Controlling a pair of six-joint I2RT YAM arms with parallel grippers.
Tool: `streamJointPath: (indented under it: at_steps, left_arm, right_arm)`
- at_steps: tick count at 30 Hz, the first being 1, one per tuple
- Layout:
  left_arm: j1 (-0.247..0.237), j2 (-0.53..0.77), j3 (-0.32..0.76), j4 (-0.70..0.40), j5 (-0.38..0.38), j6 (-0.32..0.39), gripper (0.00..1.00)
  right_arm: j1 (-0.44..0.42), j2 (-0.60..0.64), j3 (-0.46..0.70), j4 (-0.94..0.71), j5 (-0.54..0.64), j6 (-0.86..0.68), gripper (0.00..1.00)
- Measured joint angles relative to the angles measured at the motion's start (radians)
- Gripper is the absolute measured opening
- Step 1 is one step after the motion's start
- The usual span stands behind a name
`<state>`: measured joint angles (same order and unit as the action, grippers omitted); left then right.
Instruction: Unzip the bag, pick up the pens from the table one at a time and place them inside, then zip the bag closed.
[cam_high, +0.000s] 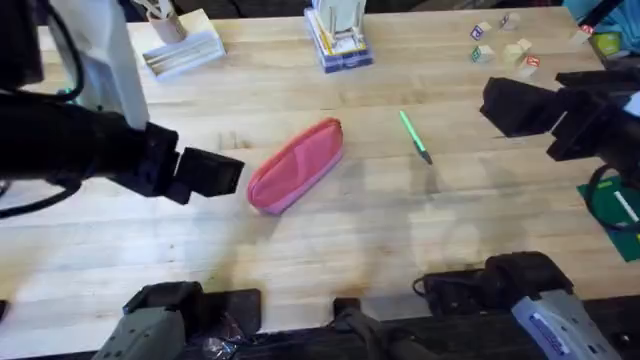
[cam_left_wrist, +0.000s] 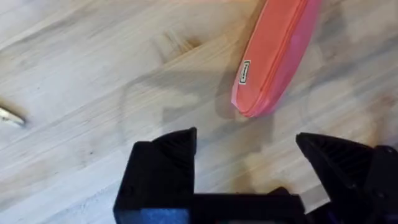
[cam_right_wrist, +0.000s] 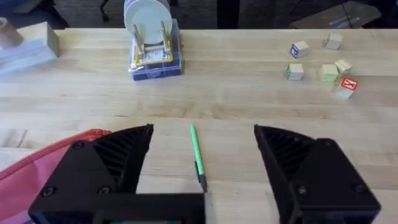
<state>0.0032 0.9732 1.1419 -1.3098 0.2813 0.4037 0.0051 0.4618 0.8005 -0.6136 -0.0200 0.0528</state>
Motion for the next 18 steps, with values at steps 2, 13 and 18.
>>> streamJointPath:
  at_steps: [2,13,18]
  left_arm:
    - [0.000,0.036,0.000,0.000,0.015,0.018,0.995]
    - [0.000,0.291,0.000,0.039,0.172,0.073,0.995]
    - [-0.037,0.378,0.000,0.038,0.179,0.090,0.995]
  right_arm:
    - [0.000,0.000,0.000,0.000,0.000,0.000,0.997]
    - [0.000,0.000,0.000,0.000,0.000,0.000,0.997]
    - [0.000,0.000,0.000,0.000,0.000,0.000,0.998]
